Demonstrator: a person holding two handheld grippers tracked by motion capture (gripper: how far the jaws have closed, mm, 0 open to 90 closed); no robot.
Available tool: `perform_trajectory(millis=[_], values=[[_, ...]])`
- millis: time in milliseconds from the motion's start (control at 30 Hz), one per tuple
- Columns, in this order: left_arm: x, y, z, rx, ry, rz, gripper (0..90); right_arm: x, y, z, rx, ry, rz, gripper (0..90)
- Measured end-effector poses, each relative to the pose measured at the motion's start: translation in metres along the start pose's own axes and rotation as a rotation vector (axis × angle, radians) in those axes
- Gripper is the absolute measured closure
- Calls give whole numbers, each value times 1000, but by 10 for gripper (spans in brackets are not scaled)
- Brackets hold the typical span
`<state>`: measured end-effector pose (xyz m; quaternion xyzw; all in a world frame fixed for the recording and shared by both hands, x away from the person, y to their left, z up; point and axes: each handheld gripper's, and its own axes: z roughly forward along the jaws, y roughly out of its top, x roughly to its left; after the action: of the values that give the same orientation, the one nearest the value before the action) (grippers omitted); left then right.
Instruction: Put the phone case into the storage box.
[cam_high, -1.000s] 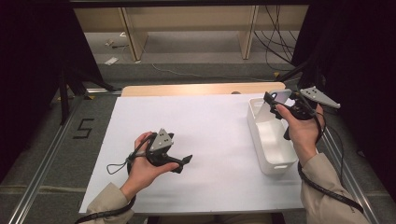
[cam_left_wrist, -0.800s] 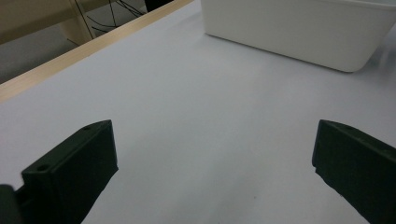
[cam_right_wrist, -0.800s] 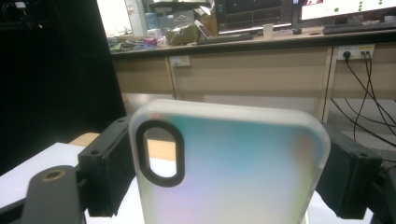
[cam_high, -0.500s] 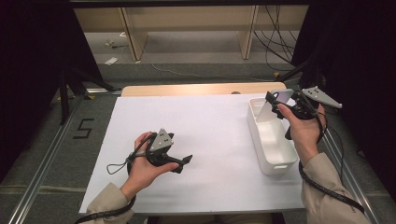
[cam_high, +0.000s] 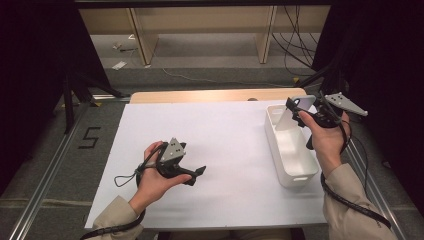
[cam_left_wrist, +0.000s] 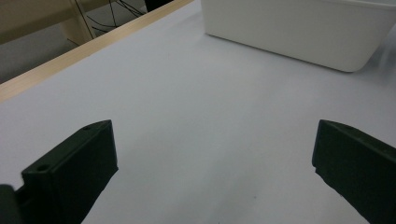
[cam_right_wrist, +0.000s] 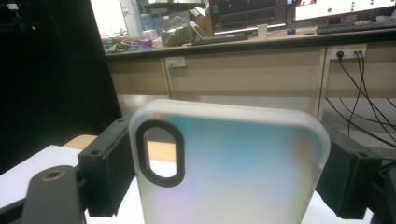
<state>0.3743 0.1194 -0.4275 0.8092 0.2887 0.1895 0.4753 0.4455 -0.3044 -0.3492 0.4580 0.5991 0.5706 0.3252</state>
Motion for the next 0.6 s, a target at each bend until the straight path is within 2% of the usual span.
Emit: perform_trajectory(millis=[600], values=[[0,0,0,-1,-1,1,0,-5,0,-1,0,-17,3,184]])
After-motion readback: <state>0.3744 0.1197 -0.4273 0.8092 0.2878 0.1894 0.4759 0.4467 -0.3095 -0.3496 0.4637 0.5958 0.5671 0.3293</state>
